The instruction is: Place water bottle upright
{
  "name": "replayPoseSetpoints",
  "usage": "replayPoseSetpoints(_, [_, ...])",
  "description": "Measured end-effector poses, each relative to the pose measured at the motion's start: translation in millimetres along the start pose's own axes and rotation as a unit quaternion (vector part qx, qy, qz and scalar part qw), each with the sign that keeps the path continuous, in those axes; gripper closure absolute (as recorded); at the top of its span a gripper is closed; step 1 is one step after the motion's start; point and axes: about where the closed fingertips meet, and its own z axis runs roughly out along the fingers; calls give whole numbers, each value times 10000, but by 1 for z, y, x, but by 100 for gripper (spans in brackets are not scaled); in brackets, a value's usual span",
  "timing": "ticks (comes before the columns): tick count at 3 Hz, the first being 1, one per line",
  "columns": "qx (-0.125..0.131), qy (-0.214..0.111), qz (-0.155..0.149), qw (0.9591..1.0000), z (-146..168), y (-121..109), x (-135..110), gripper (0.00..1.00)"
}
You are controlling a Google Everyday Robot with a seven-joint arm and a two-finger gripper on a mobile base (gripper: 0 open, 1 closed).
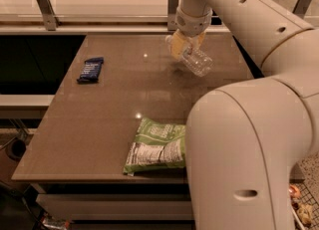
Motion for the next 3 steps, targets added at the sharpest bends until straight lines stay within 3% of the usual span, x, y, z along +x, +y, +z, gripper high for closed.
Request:
replayPoseSetpoints(1, [125, -365, -9, 9993, -25, -10, 12, 100])
replayPoseSetpoints(2, [121, -1043, -254, 9941, -55, -16, 21, 100])
replayPoseSetpoints(3, [105, -1782, -615, 9820, -84, -18, 22, 100])
